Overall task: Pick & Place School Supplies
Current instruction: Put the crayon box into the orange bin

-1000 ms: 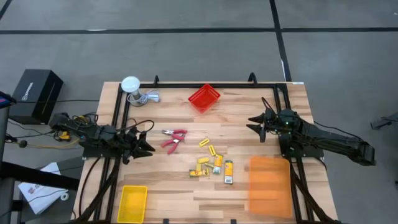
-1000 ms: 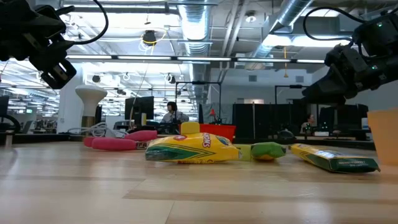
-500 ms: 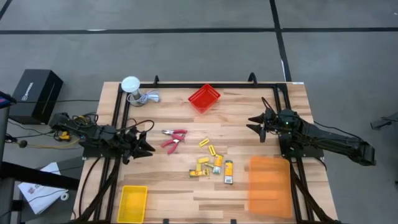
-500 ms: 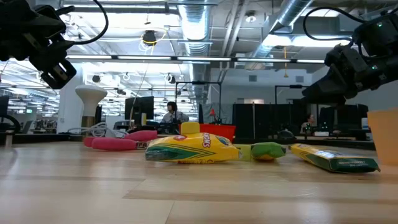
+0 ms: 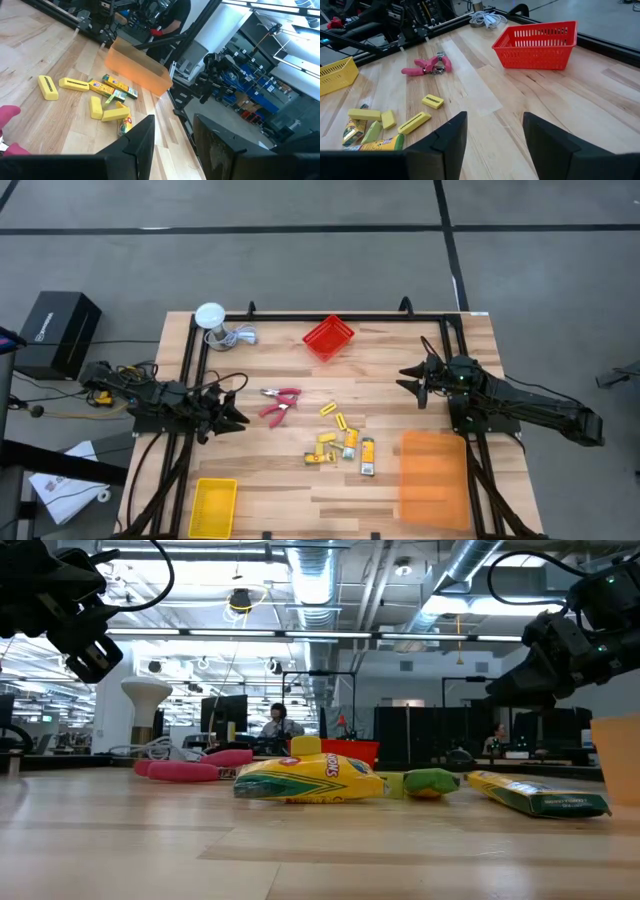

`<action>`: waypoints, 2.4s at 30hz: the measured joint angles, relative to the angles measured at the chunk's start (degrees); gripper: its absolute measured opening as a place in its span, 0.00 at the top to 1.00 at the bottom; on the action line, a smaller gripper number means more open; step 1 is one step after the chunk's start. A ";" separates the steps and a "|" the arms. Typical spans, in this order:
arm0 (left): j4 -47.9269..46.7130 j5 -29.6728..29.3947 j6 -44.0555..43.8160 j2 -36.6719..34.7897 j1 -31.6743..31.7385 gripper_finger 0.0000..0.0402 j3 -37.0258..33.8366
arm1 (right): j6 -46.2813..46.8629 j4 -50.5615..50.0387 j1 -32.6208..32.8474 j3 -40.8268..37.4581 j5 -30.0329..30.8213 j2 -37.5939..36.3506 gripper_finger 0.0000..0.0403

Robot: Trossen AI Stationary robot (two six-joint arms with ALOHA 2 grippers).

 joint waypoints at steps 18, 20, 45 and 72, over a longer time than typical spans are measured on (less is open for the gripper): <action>1.02 -6.09 0.02 0.40 -0.02 0.67 0.01 | -0.02 0.00 0.00 0.00 0.00 0.00 0.55; 1.47 -8.80 -0.06 0.71 -0.01 0.67 0.00 | 0.00 0.00 -0.01 0.00 0.00 0.01 0.54; 21.96 -33.43 1.56 0.90 0.00 0.67 0.01 | 10.10 21.47 0.00 -0.11 -0.11 -0.16 0.55; 26.94 -37.86 -0.04 1.08 0.00 0.67 0.01 | 37.84 27.98 -0.12 -0.07 7.96 -0.14 0.56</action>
